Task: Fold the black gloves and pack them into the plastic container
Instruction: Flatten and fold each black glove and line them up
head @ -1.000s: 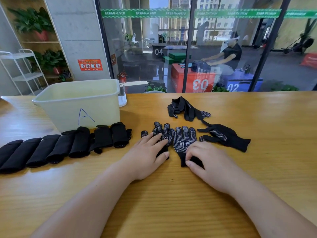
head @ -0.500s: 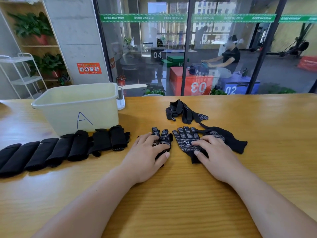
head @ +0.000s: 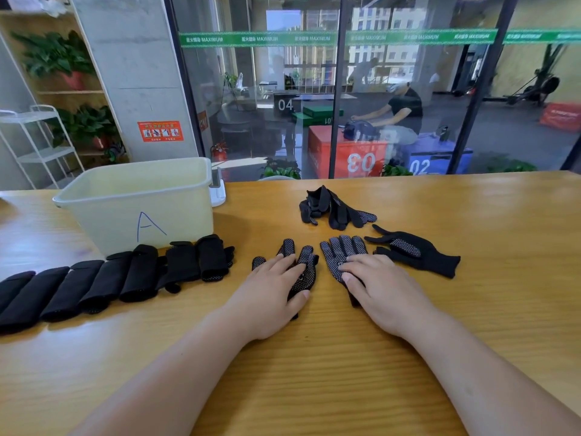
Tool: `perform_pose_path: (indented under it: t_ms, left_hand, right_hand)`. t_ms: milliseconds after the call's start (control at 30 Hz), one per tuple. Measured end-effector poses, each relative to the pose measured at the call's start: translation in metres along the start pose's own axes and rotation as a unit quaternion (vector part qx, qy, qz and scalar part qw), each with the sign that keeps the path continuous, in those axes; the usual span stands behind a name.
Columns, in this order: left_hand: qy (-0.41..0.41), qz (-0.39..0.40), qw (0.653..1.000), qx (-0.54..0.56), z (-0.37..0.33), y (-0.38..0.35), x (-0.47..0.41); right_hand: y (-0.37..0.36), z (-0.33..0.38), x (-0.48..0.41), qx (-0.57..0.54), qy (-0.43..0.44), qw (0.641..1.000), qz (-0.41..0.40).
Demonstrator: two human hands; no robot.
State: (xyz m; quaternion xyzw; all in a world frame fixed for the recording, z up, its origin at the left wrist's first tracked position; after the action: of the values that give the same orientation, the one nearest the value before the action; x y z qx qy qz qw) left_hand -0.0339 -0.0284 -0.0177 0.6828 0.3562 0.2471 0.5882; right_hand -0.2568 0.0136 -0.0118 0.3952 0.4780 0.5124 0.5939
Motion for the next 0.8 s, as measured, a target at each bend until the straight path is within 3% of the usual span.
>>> perform_pose_path:
  t_ms: [133, 267, 400, 567, 700, 800]
  left_hand:
    - [0.009, -0.074, 0.997, 0.003, -0.001, 0.008, 0.002]
    - [0.046, -0.166, 0.985, 0.031, 0.011, 0.018, 0.001]
    - [0.061, -0.134, 0.989, -0.013, 0.020, 0.015, 0.001]
    - [0.069, -0.141, 0.985, -0.070, 0.021, 0.009, 0.000]
    - [0.083, -0.154, 0.982, -0.073, 0.026, 0.007, -0.001]
    - [0.083, -0.199, 0.976, -0.039, 0.026, 0.016, 0.000]
  right_hand:
    - [0.013, 0.024, 0.010, 0.029, 0.031, 0.994, -0.097]
    - [0.003, 0.047, 0.006, -0.018, 0.056, 0.998, -0.022]
    - [0.003, 0.049, -0.017, -0.019, 0.044, 0.999, 0.004]
    - [0.003, 0.047, -0.032, -0.162, -0.006, 0.987, -0.004]
    - [-0.003, 0.052, -0.023, 0.000, -0.003, 1.000, -0.001]
    - [0.001, 0.053, -0.019, 0.021, -0.004, 0.999, -0.048]
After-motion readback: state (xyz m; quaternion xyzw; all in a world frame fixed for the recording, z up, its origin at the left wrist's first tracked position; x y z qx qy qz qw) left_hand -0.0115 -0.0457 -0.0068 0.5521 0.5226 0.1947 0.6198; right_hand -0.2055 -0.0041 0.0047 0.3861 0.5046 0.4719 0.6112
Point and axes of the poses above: each hand's wrist, its own x-axis away from the middle knuckle, its own y-axis out of the back of the hand, z = x × y, the point moved 5 cm from there along -x, towards the middle knuckle, and after that the axes turned 4 degrees about -y, right-handed, at the moved point
